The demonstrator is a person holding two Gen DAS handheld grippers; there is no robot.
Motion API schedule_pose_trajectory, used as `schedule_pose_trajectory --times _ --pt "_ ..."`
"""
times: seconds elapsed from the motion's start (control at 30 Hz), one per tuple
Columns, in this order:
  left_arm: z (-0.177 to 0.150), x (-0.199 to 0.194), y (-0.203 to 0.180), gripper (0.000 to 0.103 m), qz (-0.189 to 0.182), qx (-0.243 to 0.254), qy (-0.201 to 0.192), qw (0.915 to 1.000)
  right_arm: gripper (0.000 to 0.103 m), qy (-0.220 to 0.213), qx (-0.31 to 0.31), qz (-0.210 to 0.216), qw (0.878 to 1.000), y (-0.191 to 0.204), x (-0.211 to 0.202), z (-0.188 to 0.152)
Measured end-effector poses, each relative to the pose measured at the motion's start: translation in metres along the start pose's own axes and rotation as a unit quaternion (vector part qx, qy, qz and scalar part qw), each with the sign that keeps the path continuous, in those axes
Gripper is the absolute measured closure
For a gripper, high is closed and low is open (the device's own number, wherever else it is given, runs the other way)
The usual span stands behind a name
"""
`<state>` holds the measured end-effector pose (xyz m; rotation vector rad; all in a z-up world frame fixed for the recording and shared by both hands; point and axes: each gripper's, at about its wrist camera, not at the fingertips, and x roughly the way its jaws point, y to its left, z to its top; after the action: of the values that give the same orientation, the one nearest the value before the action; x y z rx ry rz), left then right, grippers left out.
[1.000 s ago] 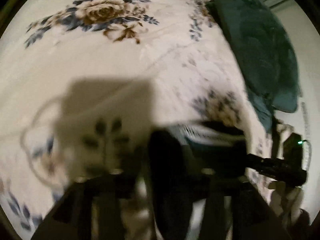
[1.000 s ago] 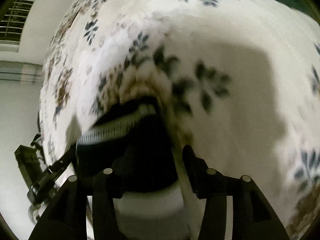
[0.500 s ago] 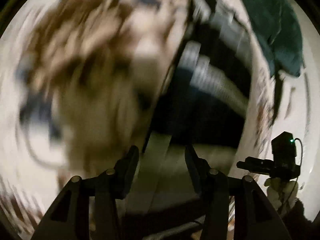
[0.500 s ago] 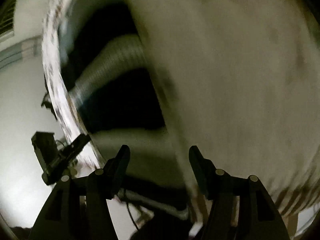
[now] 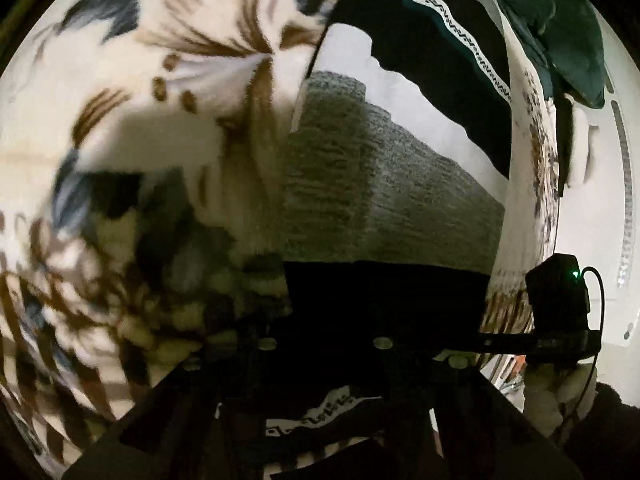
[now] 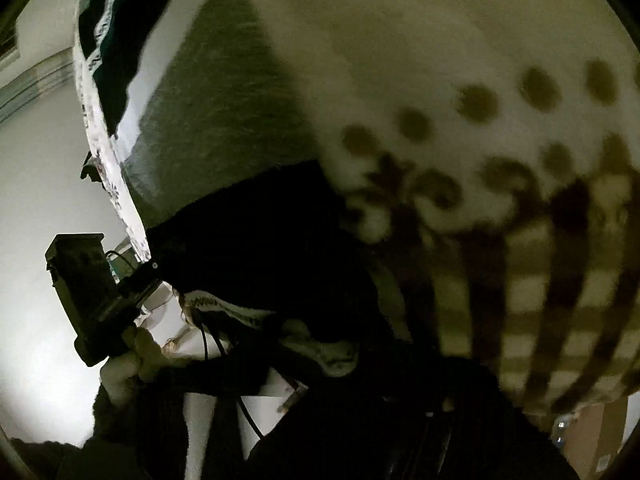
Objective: Fold small clothes
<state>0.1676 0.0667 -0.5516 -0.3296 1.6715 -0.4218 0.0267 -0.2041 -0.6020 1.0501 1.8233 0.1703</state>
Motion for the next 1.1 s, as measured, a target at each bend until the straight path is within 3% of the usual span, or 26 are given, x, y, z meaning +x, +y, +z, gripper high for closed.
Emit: schedule_pose_trajectory --times 0.13,0.27,0.3,0.33,0.37,0.4,0.47,0.53,0.67,0.87,1.0,1.1 --pt "0.006 0.001 -0.005 0.091 -0.003 -0.011 0.014 0.9998 0.095 -0.011 0.002 -0.039 0.999 0.011 0.005 0.003" --pt "0.016 -0.025 -0.002 0.075 -0.004 -0.017 0.016 0.9997 0.090 0.014 -0.039 -0.065 0.997 0.040 -0.004 0.013" --pt "0.021 -0.032 -0.001 0.071 -0.014 -0.018 0.007 0.9997 0.081 0.014 -0.042 -0.061 0.997 0.045 -0.011 0.016" --pt "0.030 -0.038 -0.005 0.050 -0.026 -0.021 -0.001 0.9994 0.071 0.010 -0.044 -0.052 0.998 0.051 -0.022 0.023" --pt "0.043 -0.045 -0.006 0.036 -0.039 -0.026 -0.010 0.9988 0.050 -0.001 -0.046 -0.045 0.998 0.057 -0.032 0.031" --pt "0.058 -0.053 -0.007 0.036 -0.059 -0.031 -0.024 0.9975 0.043 -0.019 -0.049 -0.039 0.998 0.061 -0.046 0.039" --pt "0.097 -0.065 -0.014 0.035 -0.095 -0.034 -0.054 0.9934 0.043 -0.046 -0.055 -0.028 0.997 0.073 -0.070 0.064" --pt "0.141 -0.072 -0.026 0.035 -0.105 -0.021 -0.084 0.9907 0.043 -0.081 -0.062 -0.023 0.994 0.087 -0.097 0.101" --pt "0.238 -0.073 -0.056 0.035 -0.100 0.033 -0.130 0.9860 0.043 -0.149 -0.092 -0.027 0.984 0.121 -0.141 0.181" --pt "0.359 -0.054 -0.068 0.035 -0.090 0.064 -0.132 0.9851 0.042 -0.189 -0.098 0.016 0.977 0.162 -0.190 0.308" --pt "0.403 -0.034 -0.070 0.035 -0.105 0.059 -0.111 0.9865 0.041 -0.191 -0.096 0.023 0.976 0.178 -0.197 0.362" --pt "0.404 -0.037 -0.063 0.041 -0.132 0.062 -0.122 0.9817 0.041 -0.190 -0.091 0.022 0.977 0.181 -0.193 0.388"
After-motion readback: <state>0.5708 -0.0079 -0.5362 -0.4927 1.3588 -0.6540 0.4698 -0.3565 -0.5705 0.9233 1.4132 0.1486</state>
